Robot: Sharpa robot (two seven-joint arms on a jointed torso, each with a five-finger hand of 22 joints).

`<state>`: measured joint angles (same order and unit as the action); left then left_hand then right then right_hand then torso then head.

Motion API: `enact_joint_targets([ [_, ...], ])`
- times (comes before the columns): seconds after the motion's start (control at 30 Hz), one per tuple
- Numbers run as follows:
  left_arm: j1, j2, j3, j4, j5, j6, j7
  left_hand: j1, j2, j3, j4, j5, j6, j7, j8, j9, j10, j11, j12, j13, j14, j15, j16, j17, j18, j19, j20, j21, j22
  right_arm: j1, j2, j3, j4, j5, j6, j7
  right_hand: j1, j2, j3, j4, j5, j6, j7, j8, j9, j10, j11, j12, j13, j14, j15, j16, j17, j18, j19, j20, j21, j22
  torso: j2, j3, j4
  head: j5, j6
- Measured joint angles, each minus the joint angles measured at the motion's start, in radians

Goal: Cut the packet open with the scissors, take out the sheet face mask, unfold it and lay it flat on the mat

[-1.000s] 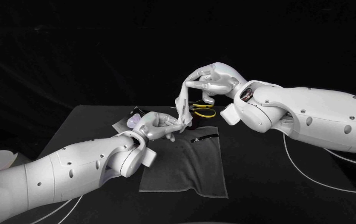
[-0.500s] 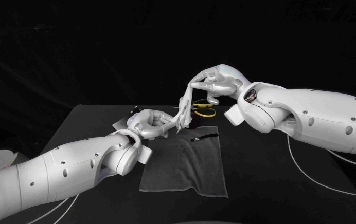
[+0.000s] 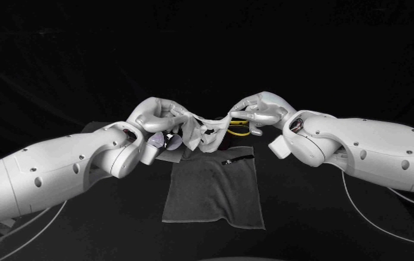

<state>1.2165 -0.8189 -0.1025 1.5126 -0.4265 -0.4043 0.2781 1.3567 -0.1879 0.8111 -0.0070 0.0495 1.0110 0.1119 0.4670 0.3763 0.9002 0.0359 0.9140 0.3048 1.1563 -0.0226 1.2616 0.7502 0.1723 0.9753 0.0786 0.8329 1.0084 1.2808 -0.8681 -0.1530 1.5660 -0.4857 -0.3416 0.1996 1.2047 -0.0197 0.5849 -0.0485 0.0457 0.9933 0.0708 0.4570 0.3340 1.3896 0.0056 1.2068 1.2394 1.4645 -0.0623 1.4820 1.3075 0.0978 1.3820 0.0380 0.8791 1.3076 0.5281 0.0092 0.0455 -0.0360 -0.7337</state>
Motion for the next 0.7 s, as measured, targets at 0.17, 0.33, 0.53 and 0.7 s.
enact_joint_targets([
  [0.17, 0.069, -0.018, 0.004, -0.002, -0.062, 0.073, -0.060, -0.016, 0.002, 0.011, -0.017, 0.000, -0.002, -0.002, 0.000, 0.009, 0.000, 0.000, 0.006, 0.001, 0.028, -0.002, 0.033, 0.053, 0.000, 0.000, 0.000, 0.010, 0.007, -0.019, -0.011, -0.002, -0.008, -0.013, 0.002, -0.006, 0.000, 0.000, 0.000, 0.000, -0.002, -0.001, 0.001, 0.000, 0.000, 0.000, 0.000, 0.000, 0.000, 0.000, 0.000, 0.000, 0.000, 0.000, 0.000, 0.000, 0.000, 0.000, 0.000, 0.0002, -0.0010, 0.002, -0.001],
  [0.33, 0.109, -0.021, 0.003, -0.013, -0.120, 0.148, -0.127, -0.032, 0.003, 0.025, -0.030, 0.000, -0.003, -0.003, 0.000, 0.013, 0.000, 0.000, 0.007, 0.002, 0.068, -0.004, 0.068, 0.114, 0.000, 0.004, -0.004, 0.022, 0.012, -0.027, -0.024, -0.002, -0.013, -0.023, 0.001, -0.012, 0.001, 0.001, 0.000, 0.000, -0.002, -0.002, 0.002, 0.000, 0.000, 0.000, 0.000, -0.001, 0.000, -0.001, 0.001, 0.000, 0.000, 0.000, 0.000, 0.000, 0.000, 0.000, 0.002, -0.0010, -0.0011, 0.002, -0.002],
  [0.53, 0.134, -0.025, 0.003, -0.030, -0.173, 0.216, -0.192, -0.040, -0.001, 0.029, -0.040, 0.000, -0.003, -0.003, 0.005, 0.014, 0.000, 0.000, 0.007, 0.003, 0.091, -0.005, 0.090, 0.156, 0.000, 0.011, -0.003, 0.027, 0.016, -0.031, -0.035, -0.003, -0.017, -0.031, -0.005, -0.018, 0.001, 0.001, 0.000, 0.000, -0.004, -0.001, 0.001, 0.000, 0.000, 0.000, 0.000, -0.001, 0.000, 0.002, -0.002, -0.002, 0.000, 0.000, 0.000, 0.000, -0.006, 0.000, 0.002, -0.0013, -0.0011, 0.002, -0.002],
  [0.7, 0.143, -0.024, 0.002, -0.037, -0.204, 0.259, -0.227, -0.049, 0.004, 0.034, -0.046, -0.002, -0.004, -0.003, 0.005, 0.014, 0.000, 0.000, 0.007, 0.004, 0.113, -0.006, 0.113, 0.196, -0.001, 0.041, -0.006, 0.061, 0.039, -0.033, -0.038, -0.004, -0.017, -0.033, -0.014, -0.021, 0.001, 0.001, 0.000, 0.000, 0.000, -0.001, 0.001, 0.000, 0.000, 0.000, 0.000, -0.001, -0.001, 0.002, -0.002, -0.004, 0.000, 0.000, 0.000, 0.000, -0.014, 0.000, 0.002, -0.0015, -0.0005, 0.001, -0.001],
])
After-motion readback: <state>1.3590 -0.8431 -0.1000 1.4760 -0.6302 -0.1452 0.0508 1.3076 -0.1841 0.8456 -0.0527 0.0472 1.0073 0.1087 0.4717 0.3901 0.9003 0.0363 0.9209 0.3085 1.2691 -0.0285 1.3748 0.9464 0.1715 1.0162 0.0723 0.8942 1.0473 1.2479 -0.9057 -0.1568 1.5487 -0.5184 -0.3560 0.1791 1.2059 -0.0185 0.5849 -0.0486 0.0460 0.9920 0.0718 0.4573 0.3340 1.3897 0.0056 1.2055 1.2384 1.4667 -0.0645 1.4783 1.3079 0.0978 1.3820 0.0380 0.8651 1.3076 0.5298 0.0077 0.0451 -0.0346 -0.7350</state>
